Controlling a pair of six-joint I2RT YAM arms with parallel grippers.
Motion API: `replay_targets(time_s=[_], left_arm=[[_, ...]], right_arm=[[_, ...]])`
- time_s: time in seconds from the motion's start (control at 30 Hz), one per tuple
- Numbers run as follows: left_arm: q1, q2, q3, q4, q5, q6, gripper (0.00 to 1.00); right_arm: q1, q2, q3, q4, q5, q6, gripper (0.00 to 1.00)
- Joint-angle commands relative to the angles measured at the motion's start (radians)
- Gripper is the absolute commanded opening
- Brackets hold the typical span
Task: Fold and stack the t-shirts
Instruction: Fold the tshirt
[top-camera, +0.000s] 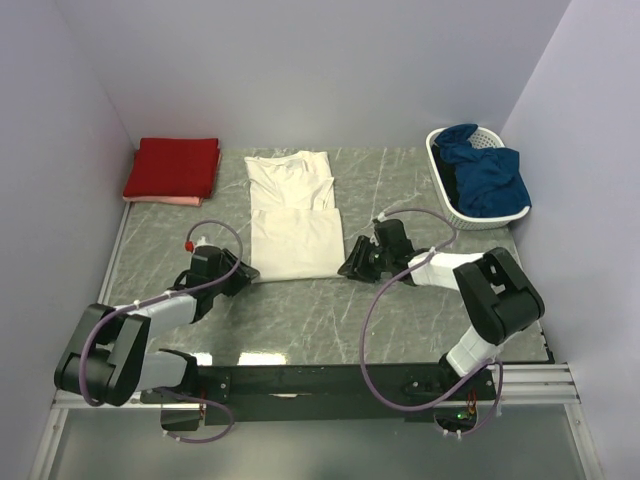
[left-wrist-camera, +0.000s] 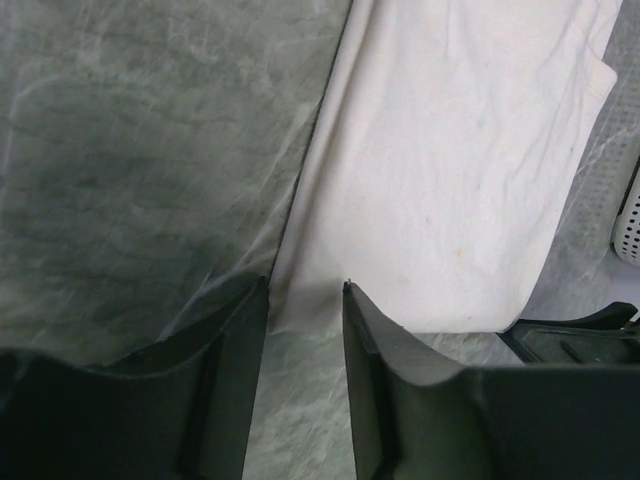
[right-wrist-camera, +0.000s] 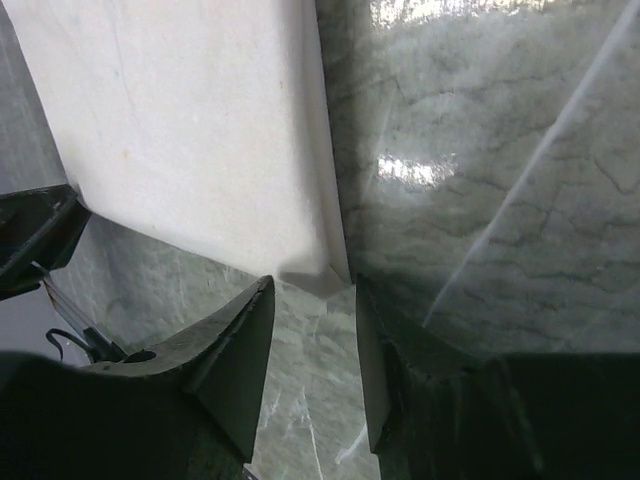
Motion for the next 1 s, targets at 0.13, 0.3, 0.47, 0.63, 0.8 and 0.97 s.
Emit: replay_targets(time_s=[0.13, 0.3, 0.47, 0.63, 0.8, 0.97], left_arm=[[0.003, 0.069, -0.01, 0.022, 0.021, -0.001, 0.36], [-0.011, 0.079, 0.016, 0.002, 0.045, 0.0, 0.13], [-0.034, -0.008, 0.03, -0.076, 0.037, 0.012, 0.01], [-0.083, -0.124, 0.005, -0.177, 0.033, 0.003, 0.01], [-0.156, -0.308, -0.025, -0.304, 0.019, -0.035, 0.01], [-0.259, -0.523, -0.045, -0.461, -0.016, -0.109, 0.01]], right_arm=[[-0.004, 0.065, 0.002, 0.059, 0.011, 0.038, 0.4], [-0.004, 0.068, 0.013, 0.062, 0.008, 0.042, 0.17], [-0.012, -0.016, -0.016, 0.036, 0.014, 0.027, 0.02], [-0.013, -0.156, -0.1, 0.016, -0.012, 0.015, 0.0], [-0.001, -0.328, -0.261, 0.007, -0.042, 0.028, 0.0], [0.068, -0.556, -0.384, -0.056, -0.016, 0.065, 0.0]])
